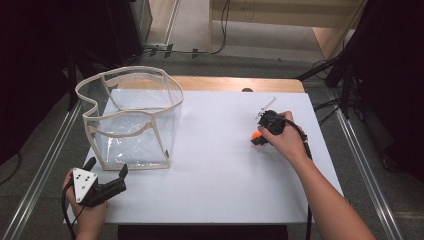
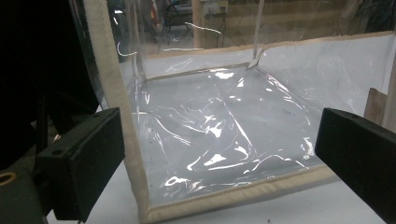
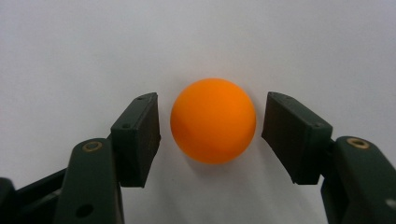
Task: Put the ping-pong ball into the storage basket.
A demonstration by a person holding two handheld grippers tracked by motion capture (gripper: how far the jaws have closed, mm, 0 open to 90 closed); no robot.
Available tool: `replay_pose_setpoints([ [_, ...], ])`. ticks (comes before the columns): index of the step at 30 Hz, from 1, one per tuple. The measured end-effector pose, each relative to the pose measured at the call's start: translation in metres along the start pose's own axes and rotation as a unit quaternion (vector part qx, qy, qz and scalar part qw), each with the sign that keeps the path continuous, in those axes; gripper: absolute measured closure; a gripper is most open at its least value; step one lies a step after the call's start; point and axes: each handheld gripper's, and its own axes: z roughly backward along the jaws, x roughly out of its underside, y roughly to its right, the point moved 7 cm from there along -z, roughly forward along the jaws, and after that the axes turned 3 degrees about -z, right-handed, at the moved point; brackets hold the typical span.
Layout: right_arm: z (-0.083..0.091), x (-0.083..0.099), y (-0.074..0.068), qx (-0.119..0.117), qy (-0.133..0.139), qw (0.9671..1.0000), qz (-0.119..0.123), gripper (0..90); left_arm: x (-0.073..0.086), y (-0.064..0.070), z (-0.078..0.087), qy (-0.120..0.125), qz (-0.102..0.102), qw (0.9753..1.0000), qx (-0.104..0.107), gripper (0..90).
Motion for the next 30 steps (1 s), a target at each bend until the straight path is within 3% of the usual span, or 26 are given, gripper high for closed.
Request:
replay_pose_setpoints([
  [10,-0.0039,-0.0004,-0.0017,-0.005,-0.007,1.0000,0.001,47.3,0.0000,0.0001,-0.0001,0.000,0.001,1.0000,0.000,2.1],
  [30,0.0003,-0.0051,-0.0049,-0.015,-0.015,0.9997,0.014,47.6,0.0000,0.0002,-0.0001,0.000,-0.001,1.0000,0.000,2.1],
])
